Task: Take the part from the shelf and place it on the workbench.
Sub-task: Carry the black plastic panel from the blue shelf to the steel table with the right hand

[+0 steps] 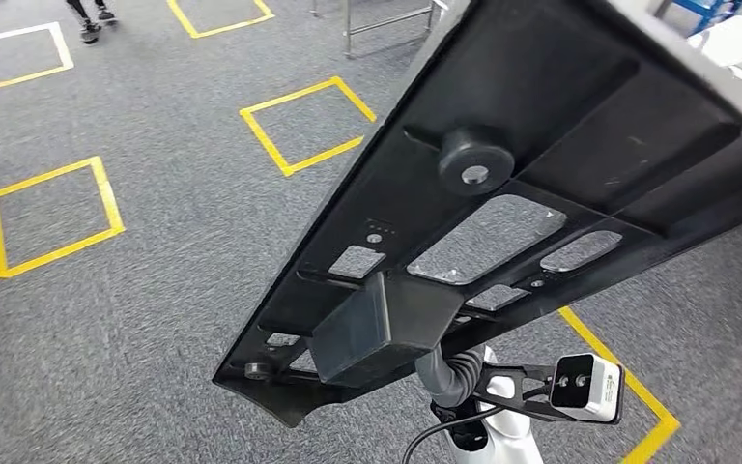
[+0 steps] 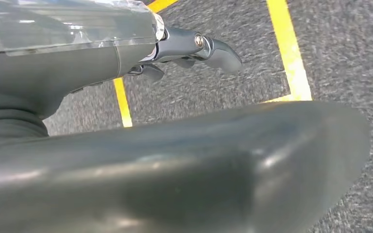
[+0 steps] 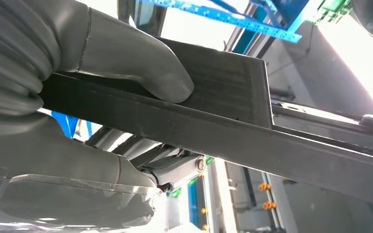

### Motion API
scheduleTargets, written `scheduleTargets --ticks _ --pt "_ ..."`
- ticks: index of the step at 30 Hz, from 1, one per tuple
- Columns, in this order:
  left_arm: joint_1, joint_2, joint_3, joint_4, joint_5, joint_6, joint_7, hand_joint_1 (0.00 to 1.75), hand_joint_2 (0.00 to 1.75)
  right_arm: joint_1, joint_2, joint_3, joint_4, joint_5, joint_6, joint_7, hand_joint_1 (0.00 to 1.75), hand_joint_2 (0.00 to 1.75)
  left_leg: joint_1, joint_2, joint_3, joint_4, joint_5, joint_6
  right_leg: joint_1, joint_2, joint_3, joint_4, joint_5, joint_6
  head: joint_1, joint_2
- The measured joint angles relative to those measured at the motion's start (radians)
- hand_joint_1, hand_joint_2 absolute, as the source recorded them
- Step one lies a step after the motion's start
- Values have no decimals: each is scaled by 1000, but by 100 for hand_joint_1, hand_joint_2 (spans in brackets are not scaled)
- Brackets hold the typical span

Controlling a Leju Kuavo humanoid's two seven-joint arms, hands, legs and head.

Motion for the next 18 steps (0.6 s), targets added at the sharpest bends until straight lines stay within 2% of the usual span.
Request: scheduleTargets --ticks 1,3,4,5,7,8,9,11,12,13,14,15,16,18 --pt "-1 0 0 0 0 1 4 0 0 1 0 -2 0 0 2 0 175 175 -1 11 3 0 -2 -2 2 -14 41 -75 36 -5 0 0" --pt "-1 0 0 0 1 2 12 0 0 0 0 -5 0 2 5 0 175 175 -5 29 10 0 -8 -9 13 -56 113 -209 78 -18 0 0" --pt "0 -1 0 0 1 3 17 0 0 0 0 -6 0 5 7 0 175 175 -6 37 13 1 -11 -14 19 -70 129 -242 84 -24 0 0" --pt "0 -2 0 0 1 4 20 0 0 0 0 -8 0 9 8 0 175 175 -6 46 14 0 -12 -19 23 -72 131 -250 81 -28 0 0" --pt "-1 -7 0 0 0 4 23 0 0 1 0 -10 0 18 12 0 175 175 -6 60 20 -1 -17 -29 20 -47 131 -257 86 -34 0 0" --pt "-2 -10 0 0 -1 3 22 0 0 1 0 -11 0 23 12 0 175 175 -5 49 19 9 -26 -34 16 -36 135 -263 90 -39 0 0" --pt "-3 -13 0 0 -2 0 20 0 0 0 1 -11 0 28 11 0 175 175 -3 28 10 36 -45 -38 12 -25 139 -269 93 -44 0 0" --pt "1 -18 0 0 -5 -9 12 0 0 -1 0 -12 -1 38 5 -1 175 175 1 -25 -42 150 -105 -45 8 -2 144 -275 96 -50 0 0" --pt "3 -20 0 0 -6 -13 8 0 0 -1 0 -12 -1 42 0 0 175 175 2 -38 -76 219 -132 -48 8 12 144 -274 96 -51 0 0" --pt "5 -21 0 0 -8 -16 4 0 0 0 -2 -12 -1 45 -3 0 175 175 3 -43 -103 267 -144 -50 9 26 144 -273 96 -52 0 0" --pt "6 -21 0 0 -9 -18 2 0 0 1 -3 -12 -1 46 -5 0 175 175 3 -45 -114 281 -135 -51 9 41 144 -271 95 -51 0 0" --pt "6 -21 0 0 -10 -20 0 0 0 1 -5 -12 -1 47 -6 0 175 175 4 -48 -106 252 -106 -52 8 56 145 -268 94 -50 0 0" --pt "5 -22 0 0 -10 -22 -3 0 0 1 -6 -12 -1 48 -7 0 175 175 7 -56 -80 190 -65 -52 7 70 146 -264 93 -47 0 0" --pt "4 -22 0 1 -12 -30 -12 0 0 0 -8 -12 -1 50 -14 0 175 175 13 -104 -25 61 -11 -51 5 95 142 -254 88 -38 0 0"
